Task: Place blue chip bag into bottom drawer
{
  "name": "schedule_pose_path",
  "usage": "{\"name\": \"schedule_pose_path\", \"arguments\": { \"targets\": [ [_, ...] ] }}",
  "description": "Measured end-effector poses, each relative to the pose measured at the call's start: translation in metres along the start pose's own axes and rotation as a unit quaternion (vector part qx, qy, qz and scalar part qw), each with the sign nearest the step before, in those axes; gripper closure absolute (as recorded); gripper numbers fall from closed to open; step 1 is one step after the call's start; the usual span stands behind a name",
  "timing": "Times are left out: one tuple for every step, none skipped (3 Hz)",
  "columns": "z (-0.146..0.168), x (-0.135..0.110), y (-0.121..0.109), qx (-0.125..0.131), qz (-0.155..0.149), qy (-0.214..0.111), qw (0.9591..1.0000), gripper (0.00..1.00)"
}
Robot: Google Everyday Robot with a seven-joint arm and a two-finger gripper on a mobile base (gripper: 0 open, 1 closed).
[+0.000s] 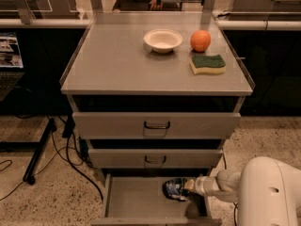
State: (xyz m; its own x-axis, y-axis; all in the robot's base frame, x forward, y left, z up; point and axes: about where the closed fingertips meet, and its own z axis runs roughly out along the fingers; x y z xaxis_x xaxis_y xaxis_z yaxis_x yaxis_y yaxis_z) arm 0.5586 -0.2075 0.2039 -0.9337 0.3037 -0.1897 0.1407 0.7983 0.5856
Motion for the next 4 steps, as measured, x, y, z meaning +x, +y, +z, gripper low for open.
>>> {"name": "schedule_pose_path", "arguments": {
  "targets": [
    [0.0005, 0.0000, -0.0011, 0.001, 0.000, 0.001, 1.0000, 0.81],
    [0.0005, 0.0000, -0.0011, 0.001, 0.000, 0.001, 1.0000, 0.58],
    [0.0006, 0.0000, -0.0010, 0.001, 0.000, 0.001, 1.0000, 0.27],
    [0.0006, 0.0000, -0.0010, 0.001, 0.000, 0.001, 1.0000, 0.04]
  ]
}}
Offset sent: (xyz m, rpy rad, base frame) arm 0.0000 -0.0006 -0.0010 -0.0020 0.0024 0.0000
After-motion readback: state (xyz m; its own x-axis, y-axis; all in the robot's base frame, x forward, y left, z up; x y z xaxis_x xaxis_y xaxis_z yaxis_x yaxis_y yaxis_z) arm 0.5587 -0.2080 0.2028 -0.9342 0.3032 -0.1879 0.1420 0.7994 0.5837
